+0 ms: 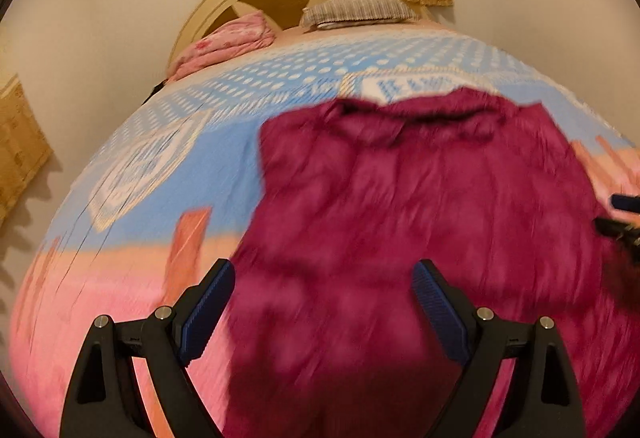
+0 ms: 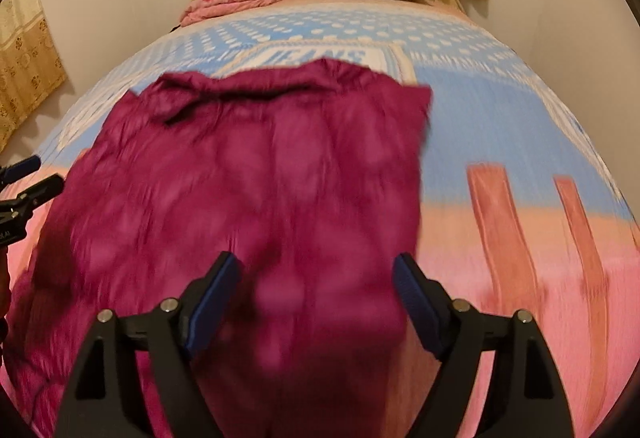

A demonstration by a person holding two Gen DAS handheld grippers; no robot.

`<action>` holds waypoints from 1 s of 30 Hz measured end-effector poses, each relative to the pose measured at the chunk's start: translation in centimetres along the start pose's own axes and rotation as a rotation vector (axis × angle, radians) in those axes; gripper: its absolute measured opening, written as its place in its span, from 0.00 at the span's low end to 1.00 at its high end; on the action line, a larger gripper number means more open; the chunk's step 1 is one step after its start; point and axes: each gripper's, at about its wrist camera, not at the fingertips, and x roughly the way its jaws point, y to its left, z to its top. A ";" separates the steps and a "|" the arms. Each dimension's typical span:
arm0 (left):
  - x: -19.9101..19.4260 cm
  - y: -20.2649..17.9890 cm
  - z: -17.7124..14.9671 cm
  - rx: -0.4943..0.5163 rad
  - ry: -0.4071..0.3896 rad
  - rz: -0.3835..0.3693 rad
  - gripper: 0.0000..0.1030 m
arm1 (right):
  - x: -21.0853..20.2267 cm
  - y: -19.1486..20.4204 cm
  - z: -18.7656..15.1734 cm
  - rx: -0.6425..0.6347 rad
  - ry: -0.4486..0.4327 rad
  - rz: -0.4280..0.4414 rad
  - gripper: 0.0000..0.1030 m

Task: Fold large clothes

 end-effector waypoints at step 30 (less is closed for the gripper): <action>-8.5 5.0 -18.0 -0.155 0.089 -0.029 0.88 | -11.4 -1.1 -17.8 0.120 -0.022 -0.075 0.87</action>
